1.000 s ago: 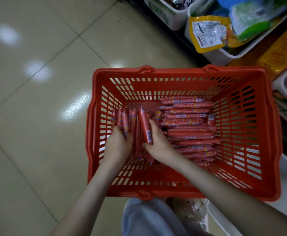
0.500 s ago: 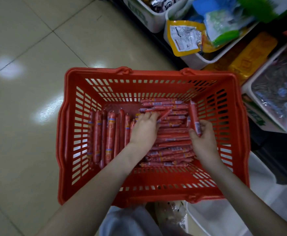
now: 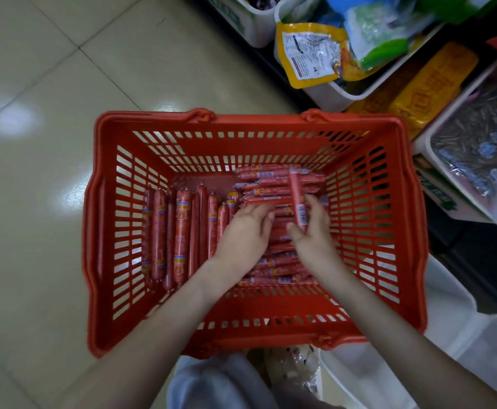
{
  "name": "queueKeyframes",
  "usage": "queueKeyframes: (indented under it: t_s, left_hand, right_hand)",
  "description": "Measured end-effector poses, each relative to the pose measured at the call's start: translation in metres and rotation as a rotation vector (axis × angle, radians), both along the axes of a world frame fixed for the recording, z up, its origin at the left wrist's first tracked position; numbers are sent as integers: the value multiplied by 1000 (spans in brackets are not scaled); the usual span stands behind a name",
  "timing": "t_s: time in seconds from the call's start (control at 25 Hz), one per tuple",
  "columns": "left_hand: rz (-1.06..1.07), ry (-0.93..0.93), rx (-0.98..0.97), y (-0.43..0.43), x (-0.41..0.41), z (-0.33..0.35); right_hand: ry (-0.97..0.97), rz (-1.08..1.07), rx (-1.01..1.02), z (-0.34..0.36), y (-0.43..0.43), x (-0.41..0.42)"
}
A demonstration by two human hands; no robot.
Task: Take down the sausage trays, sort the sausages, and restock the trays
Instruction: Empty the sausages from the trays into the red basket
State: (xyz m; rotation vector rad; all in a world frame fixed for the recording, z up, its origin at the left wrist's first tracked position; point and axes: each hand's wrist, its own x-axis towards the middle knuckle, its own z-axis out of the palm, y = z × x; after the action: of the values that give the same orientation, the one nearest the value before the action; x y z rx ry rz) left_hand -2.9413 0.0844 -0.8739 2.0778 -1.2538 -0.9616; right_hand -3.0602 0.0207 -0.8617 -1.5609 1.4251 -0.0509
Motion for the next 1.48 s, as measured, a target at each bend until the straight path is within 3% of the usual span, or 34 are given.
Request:
queueKeyframes:
  t_s: [0.08, 0.16, 0.32, 0.48, 0.6, 0.76, 0.92, 1.12, 1.32, 1.48]
  left_hand:
    - [225, 241, 127, 15, 2, 25]
    - [442, 309, 223, 33, 18, 36]
    - [474, -106, 293, 71, 60, 36]
    - [158, -547, 510, 91, 69, 17]
    - [62, -717, 517, 96, 66, 5]
    - [-9, -790, 545, 82, 59, 13]
    - [-52, -816, 608, 61, 46, 24]
    - [-154, -698, 437, 50, 26, 32]
    - [-394, -543, 358, 39, 16, -9]
    - [-367, -335, 428, 26, 4, -19]
  right_hand:
    - [-114, 156, 80, 9, 23, 25]
    - [-223, 330, 206, 18, 44, 45]
    - [-278, 558, 206, 18, 61, 63]
    - [-45, 605, -22, 3, 61, 68]
    - [38, 605, -31, -7, 58, 68]
    - [88, 624, -68, -13, 52, 61]
    - [181, 674, -179, -12, 42, 42]
    - [485, 713, -389, -14, 15, -1]
    - [474, 831, -463, -21, -8, -7]
    - [519, 796, -430, -31, -15, -20]
